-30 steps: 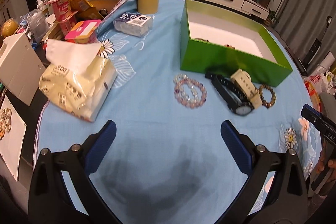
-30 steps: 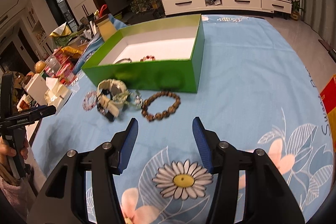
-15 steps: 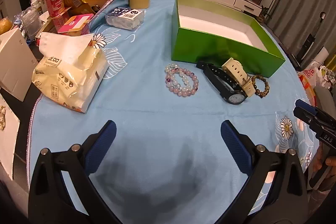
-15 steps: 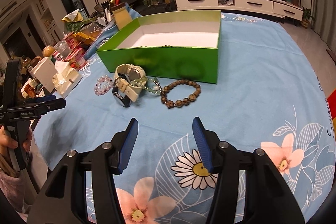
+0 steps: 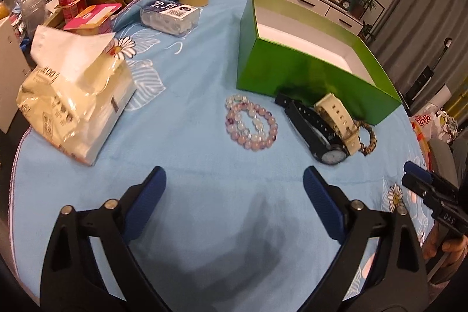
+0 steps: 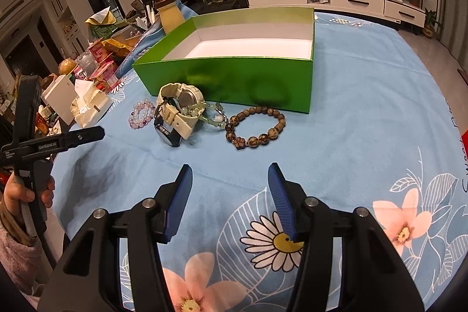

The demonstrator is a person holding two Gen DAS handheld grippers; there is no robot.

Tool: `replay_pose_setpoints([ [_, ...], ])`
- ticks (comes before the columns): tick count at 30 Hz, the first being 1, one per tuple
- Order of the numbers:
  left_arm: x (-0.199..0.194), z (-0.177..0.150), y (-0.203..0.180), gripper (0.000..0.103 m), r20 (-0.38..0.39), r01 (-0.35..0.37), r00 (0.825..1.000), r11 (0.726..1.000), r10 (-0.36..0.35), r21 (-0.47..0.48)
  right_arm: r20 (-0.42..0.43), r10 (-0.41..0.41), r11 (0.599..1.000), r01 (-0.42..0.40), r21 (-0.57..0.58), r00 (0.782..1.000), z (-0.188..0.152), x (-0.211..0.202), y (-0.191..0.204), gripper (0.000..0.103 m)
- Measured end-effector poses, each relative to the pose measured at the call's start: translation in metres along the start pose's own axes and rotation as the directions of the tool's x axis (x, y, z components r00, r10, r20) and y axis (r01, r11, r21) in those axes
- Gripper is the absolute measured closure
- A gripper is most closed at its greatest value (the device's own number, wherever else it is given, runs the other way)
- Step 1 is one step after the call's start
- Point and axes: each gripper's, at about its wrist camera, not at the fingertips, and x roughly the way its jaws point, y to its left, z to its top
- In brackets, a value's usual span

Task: Organize jewelry
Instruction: 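Grasp the pink-and-white bead bracelet with the left tool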

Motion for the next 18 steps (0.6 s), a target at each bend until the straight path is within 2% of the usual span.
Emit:
replay_pose_setpoints([
  [4,0.009,0.01,-0.002,0.026,0.008,-0.003,1.0,1.0,0.003,0.007,-0.007,0.007,1.0,-0.007,-0.004,1.0,0.001,0.006,0.0,0.048],
  [18,0.048,0.038,-0.009,0.065,0.039,-0.041,0.998,0.998,0.039,0.043,-0.029,0.012,1.0,-0.011,0.014,1.0,0.0,0.019,-0.009,0.048],
])
